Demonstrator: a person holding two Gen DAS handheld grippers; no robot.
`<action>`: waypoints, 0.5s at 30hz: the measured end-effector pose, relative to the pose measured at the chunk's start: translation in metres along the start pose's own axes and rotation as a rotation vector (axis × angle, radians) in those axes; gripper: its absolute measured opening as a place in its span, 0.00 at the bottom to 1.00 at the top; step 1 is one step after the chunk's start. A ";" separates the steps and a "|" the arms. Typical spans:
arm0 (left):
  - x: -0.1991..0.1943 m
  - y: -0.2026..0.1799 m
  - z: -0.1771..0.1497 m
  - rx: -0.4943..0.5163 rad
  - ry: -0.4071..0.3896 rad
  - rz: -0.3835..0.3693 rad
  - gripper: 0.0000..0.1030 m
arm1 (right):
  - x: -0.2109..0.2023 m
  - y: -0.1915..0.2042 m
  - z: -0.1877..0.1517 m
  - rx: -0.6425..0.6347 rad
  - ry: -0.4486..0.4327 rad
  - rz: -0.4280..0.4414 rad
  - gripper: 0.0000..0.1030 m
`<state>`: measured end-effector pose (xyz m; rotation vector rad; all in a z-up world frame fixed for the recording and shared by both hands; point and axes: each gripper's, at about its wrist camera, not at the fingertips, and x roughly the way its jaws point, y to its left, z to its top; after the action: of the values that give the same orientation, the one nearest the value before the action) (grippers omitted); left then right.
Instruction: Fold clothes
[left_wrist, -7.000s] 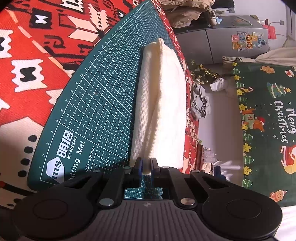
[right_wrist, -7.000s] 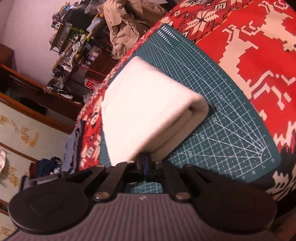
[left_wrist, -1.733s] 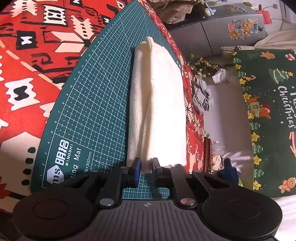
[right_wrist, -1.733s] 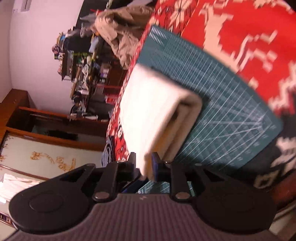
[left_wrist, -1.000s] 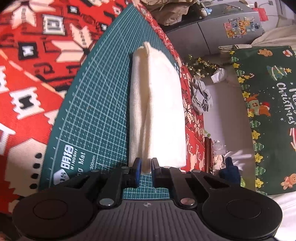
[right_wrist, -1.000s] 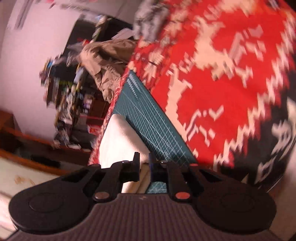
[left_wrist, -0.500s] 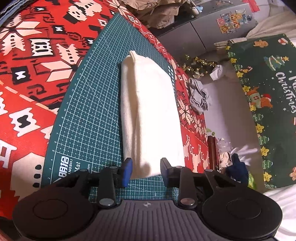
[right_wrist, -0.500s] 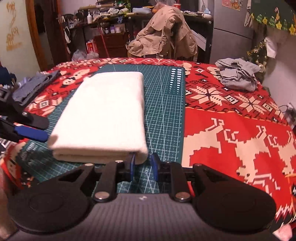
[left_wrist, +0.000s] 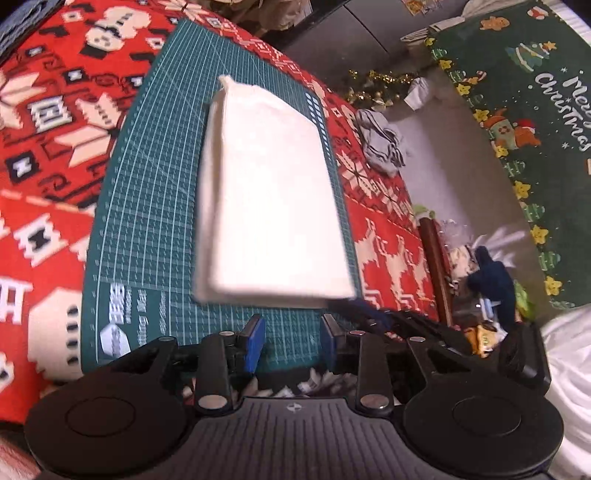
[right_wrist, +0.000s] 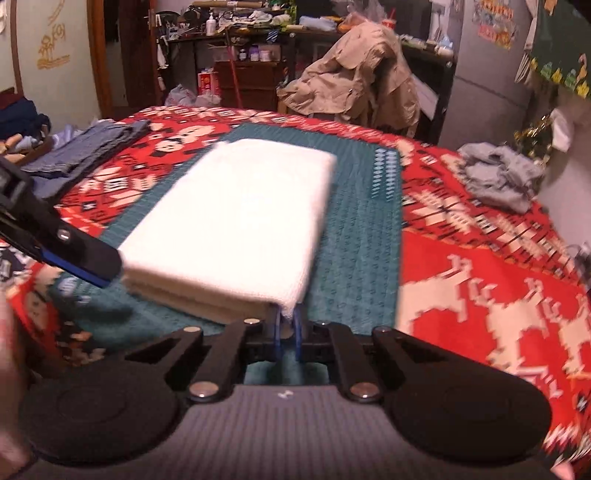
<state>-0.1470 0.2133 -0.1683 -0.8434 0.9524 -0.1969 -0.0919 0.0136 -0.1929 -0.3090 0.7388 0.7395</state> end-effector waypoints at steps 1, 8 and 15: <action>-0.002 0.004 -0.002 -0.019 -0.009 -0.015 0.30 | -0.001 0.007 0.000 0.003 0.007 0.021 0.07; -0.028 0.057 -0.006 -0.290 -0.169 -0.102 0.40 | 0.010 0.041 0.006 0.046 0.033 0.130 0.11; -0.032 0.067 -0.006 -0.325 -0.184 -0.104 0.40 | 0.010 0.056 0.010 0.061 0.056 0.175 0.21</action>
<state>-0.1836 0.2707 -0.1970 -1.1904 0.7780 -0.0519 -0.1214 0.0632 -0.1927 -0.2119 0.8474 0.8741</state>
